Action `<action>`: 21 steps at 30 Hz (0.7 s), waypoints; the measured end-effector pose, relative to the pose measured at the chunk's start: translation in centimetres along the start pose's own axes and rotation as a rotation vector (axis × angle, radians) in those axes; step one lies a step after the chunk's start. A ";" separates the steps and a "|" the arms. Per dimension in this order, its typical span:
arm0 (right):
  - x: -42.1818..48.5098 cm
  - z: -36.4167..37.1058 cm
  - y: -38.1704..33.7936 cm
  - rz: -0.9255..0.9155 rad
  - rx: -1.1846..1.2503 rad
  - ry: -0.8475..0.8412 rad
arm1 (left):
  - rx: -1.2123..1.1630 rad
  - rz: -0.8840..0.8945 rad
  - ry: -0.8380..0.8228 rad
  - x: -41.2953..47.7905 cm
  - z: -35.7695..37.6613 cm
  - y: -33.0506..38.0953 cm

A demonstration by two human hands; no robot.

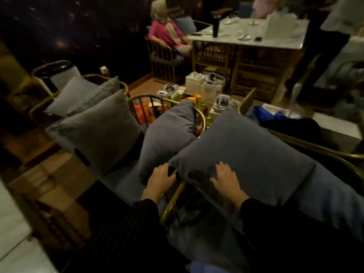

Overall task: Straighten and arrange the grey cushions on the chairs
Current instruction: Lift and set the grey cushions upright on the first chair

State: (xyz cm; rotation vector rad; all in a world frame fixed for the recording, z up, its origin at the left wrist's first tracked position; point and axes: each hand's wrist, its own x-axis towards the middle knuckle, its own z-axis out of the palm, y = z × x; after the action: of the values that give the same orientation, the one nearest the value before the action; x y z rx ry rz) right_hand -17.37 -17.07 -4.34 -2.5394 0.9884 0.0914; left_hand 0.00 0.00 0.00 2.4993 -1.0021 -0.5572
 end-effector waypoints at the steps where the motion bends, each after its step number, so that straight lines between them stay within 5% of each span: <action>1: -0.8 0.0 1.4 0.064 0.000 0.016 | -0.010 0.012 -0.025 0.5 1.1 0.6; 10: -2.5 -0.5 11.1 0.388 0.107 0.252 | 0.026 0.121 -0.150 9.4 5.2 7.4; 14: -3.2 -0.4 14.8 0.755 0.525 0.357 | 0.104 0.131 -0.164 14.5 6.4 9.3; 21: -2.2 0.2 16.4 0.874 0.915 0.386 | -0.078 0.021 -0.216 19.8 7.5 11.4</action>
State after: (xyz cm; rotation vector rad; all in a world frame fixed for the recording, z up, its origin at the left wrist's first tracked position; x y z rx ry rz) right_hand -29.80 -26.50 -9.85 -1.2080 1.7146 -0.5004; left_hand 3.06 -23.29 -5.00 2.3951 -1.0604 -0.8576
